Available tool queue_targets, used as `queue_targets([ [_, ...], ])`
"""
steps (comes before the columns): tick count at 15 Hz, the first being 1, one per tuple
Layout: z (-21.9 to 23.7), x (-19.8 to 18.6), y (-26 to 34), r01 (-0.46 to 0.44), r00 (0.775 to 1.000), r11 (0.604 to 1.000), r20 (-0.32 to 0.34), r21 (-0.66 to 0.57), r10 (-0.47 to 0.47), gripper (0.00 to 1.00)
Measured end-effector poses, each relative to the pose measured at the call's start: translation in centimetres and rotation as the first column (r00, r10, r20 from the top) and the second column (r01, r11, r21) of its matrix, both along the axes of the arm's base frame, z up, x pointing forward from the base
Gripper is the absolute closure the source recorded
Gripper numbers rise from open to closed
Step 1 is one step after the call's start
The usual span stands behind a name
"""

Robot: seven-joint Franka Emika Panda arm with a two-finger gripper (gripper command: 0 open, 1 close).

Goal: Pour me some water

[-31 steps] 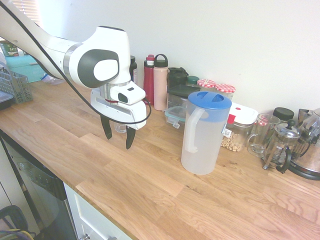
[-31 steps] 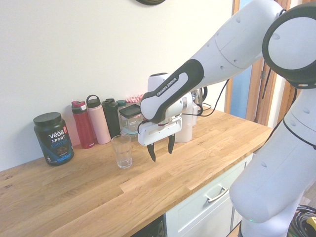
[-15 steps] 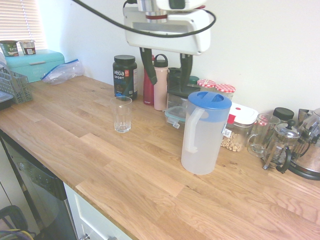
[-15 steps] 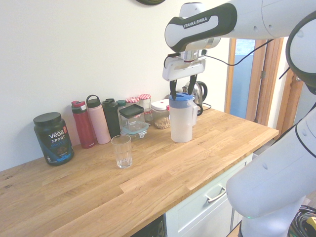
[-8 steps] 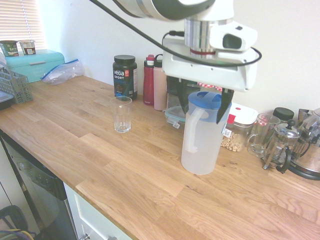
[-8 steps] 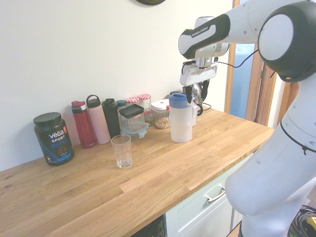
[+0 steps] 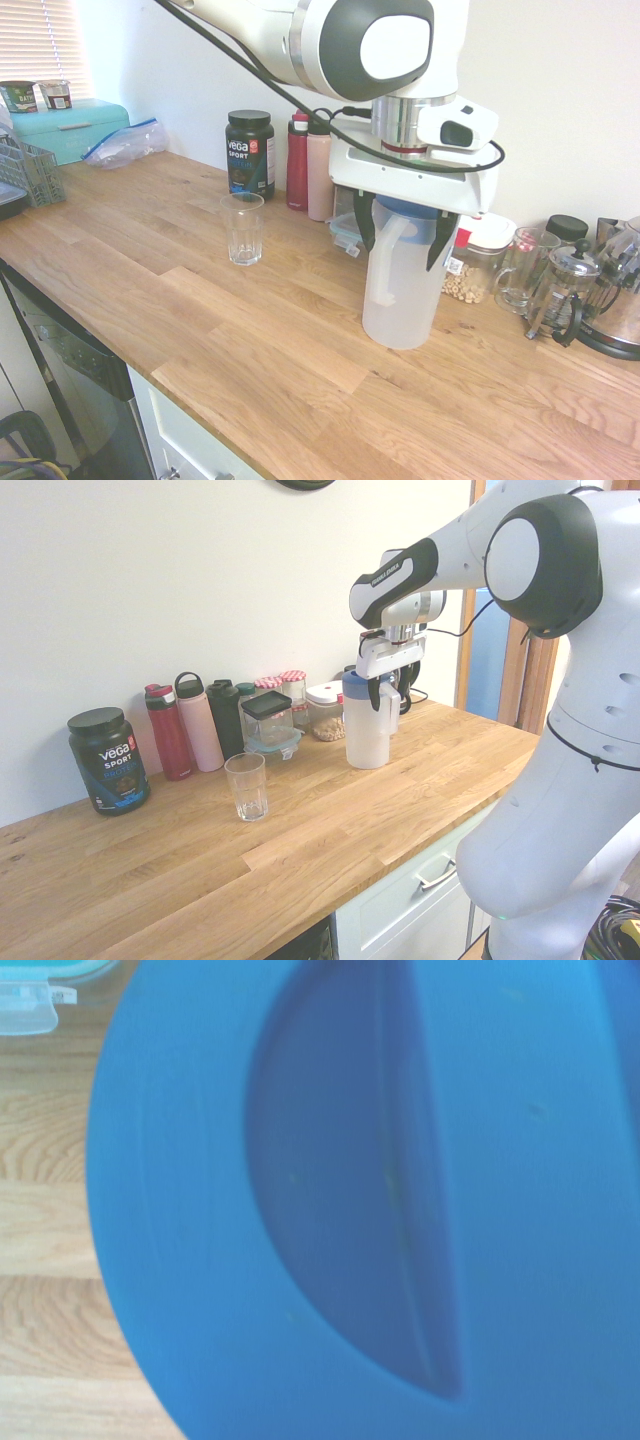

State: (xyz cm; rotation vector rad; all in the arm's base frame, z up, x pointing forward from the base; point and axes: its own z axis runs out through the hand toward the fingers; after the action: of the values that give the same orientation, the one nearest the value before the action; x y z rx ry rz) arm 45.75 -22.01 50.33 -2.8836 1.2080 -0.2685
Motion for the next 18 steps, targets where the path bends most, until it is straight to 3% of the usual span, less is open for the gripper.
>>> queue_targets([
  [18,-0.38,-0.23,0.32,-0.005,1.000,1.000,0.000,-0.007,0.005,1.00],
])
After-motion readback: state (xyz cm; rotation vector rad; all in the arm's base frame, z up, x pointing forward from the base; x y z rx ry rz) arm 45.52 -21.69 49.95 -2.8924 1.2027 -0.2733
